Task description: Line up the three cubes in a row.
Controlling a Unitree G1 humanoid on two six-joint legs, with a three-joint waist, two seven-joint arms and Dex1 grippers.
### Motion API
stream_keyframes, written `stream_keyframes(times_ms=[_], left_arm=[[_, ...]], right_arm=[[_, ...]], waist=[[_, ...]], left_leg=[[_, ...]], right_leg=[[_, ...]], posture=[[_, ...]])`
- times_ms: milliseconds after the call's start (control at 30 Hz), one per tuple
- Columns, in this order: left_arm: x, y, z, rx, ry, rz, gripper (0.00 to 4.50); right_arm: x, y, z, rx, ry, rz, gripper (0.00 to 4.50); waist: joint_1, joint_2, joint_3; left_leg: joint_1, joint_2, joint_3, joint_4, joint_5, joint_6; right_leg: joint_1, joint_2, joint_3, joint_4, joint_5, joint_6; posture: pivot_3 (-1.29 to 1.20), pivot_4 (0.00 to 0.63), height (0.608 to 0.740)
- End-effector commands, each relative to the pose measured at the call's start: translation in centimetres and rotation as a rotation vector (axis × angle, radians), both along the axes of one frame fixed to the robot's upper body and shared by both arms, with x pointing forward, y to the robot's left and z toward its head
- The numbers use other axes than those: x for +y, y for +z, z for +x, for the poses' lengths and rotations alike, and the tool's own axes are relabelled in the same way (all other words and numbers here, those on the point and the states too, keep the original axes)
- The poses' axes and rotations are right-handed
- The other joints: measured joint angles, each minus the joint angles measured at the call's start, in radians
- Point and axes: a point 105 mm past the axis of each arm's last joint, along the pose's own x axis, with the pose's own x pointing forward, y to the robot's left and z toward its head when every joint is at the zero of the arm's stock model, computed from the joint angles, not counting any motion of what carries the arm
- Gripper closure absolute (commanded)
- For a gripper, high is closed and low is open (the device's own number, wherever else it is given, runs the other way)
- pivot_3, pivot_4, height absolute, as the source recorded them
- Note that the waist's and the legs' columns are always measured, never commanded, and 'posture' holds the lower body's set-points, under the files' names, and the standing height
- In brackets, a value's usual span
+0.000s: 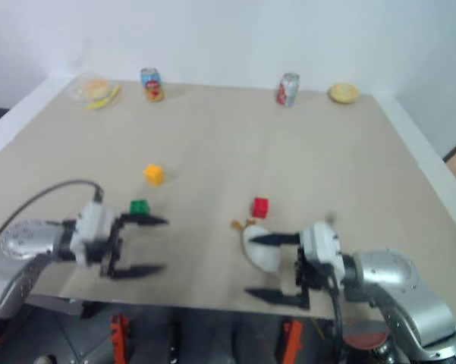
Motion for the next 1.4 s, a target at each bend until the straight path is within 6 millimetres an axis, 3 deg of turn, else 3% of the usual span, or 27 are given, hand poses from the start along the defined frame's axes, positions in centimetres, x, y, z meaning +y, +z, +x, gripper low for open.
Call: stream_keyframes(times_ms=[33, 267, 400, 600, 633, 733, 767, 900, 1000, 1067, 1167, 1367, 1400], left_arm=[[-1.1, 1.7, 0.5, -0.022, 0.011, -0.093, 0.04], [-3.4, 1.7, 0.2, -0.009, -0.028, -0.185, 0.04], [-4.1, 1.0, 0.1, 0.003, -0.043, -0.193, 0.0], [-4.4, 0.9, 0.3, 0.006, -0.049, -0.195, 0.0], [-4.5, 0.9, 0.4, 0.006, -0.049, -0.196, 0.0], [-4.8, 1.1, 0.8, -0.002, -0.048, -0.203, 0.0], [-5.0, 1.4, 1.0, -0.006, -0.044, -0.215, 0.0], [-6.3, 2.4, 2.5, -0.024, 0.001, -0.277, 0.0], [-8.0, 2.6, 3.4, -0.045, 0.011, -0.305, 0.0], [-9.6, 2.9, 4.0, -0.051, 0.013, -0.339, 0.0], [-11.8, 4.0, 4.9, -0.065, 0.016, -0.4, 0.0], [-15.9, 5.0, 5.4, -0.079, -0.006, -0.447, 0.0], [-16.4, 5.0, 5.4, -0.075, -0.013, -0.449, 0.0]], right_arm=[[-1.1, -1.2, 1.8, 0.127, -0.168, -0.128, 0.0], [-1.4, -5.1, 2.4, 0.286, -0.283, -0.297, 0.0], [-1.3, -5.8, 3.0, 0.29, -0.315, -0.308, 1.17], [-1.3, -4.3, 3.0, 0.249, -0.294, -0.241, 3.0], [-1.2, -4.1, 2.8, 0.246, -0.285, -0.231, 3.52], [-0.9, -1.3, 0.9, 0.255, -0.157, -0.096, 4.43], [-1.2, 0.2, 0.8, 0.236, -0.142, -0.032, 4.47], [-4.7, 5.2, 3.9, 0.051, -0.334, 0.181, 4.47], [-10.1, 6.0, 8.5, -0.074, -0.715, 0.203, 4.47], [-14.6, 5.3, 11.1, -0.087, -1.005, 0.199, 4.47], [-19.4, 3.4, 12.5, -0.053, -1.319, 0.16, 4.47], [-23.8, -0.4, 12.3, 0.004, -1.594, 0.073, 4.47], [-24.2, -0.9, 12.2, 0.021, -1.622, 0.08, 3.54]], waist=[[0.0, 0.0, 0.0], [0.0, 0.0, -0.001], [0.0, 0.0, -0.001], [0.0, 0.0, -0.001], [0.0, 0.0, -0.001], [0.001, 0.0, -0.001], [0.001, 0.0, 0.0], [0.001, 0.0, 0.0], [-0.001, 0.0, 0.0], [-0.001, 0.0, 0.0], [0.001, 0.0, 0.0], [-0.002, 0.003, -0.002], [-0.002, 0.004, -0.002]], left_leg=[[0.0, -0.001, 0.002, 0.0, 0.0, 0.0], [-0.006, -0.001, 0.0, -0.002, 0.0, 0.002], [-0.005, 0.0, -0.001, -0.001, -0.001, 0.002], [-0.005, 0.0, 0.0, 0.001, 0.0, 0.002], [-0.005, 0.0, 0.0, 0.002, 0.0, 0.002], [-0.005, 0.0, 0.001, 0.002, 0.0, 0.003], [-0.005, 0.0, 0.001, 0.002, 0.0, 0.003], [-0.006, -0.001, 0.001, 0.006, 0.0, 0.003], [-0.005, -0.001, 0.002, 0.008, 0.001, 0.005], [-0.005, -0.002, 0.002, 0.008, 0.002, 0.006], [-0.007, -0.004, 0.004, 0.007, 0.005, 0.009], [-0.007, -0.006, 0.006, 0.001, 0.005, 0.01], [-0.006, -0.006, 0.007, 0.0, 0.004, 0.011]], right_leg=[[0.0, -0.001, 0.001, 0.0, 0.001, 0.001], [-0.004, 0.003, 0.005, 0.0, 0.001, 0.009], [-0.003, 0.004, 0.005, 0.0, 0.002, 0.009], [-0.003, 0.005, 0.007, 0.0, 0.002, 0.006], [-0.003, 0.005, 0.007, 0.0, 0.003, 0.006], [-0.003, 0.005, 0.008, 0.0, 0.003, 0.006], [-0.003, 0.005, 0.008, 0.0, 0.003, 0.007], [-0.001, 0.005, 0.008, -0.001, 0.005, 0.009], [-0.001, 0.005, 0.009, -0.001, 0.008, 0.009], [-0.001, 0.004, 0.011, -0.001, 0.01, 0.009], [-0.002, 0.004, 0.014, -0.002, 0.012, 0.011], [-0.004, 0.004, 0.02, -0.002, 0.012, 0.018], [-0.004, 0.004, 0.02, -0.002, 0.011, 0.018]], posture=[[0.0, 0.15, 0.733], [0.0, 0.15, 0.733], [0.0, 0.15, 0.733], [0.0, 0.15, 0.733], [0.0, 0.15, 0.733], [0.0, 0.15, 0.733], [0.0, 0.15, 0.733], [0.0, 0.15, 0.733], [0.0, 0.15, 0.733], [0.0, 0.15, 0.733], [0.0, 0.15, 0.733], [0.0, 0.15, 0.733], [0.0, 0.15, 0.733]])
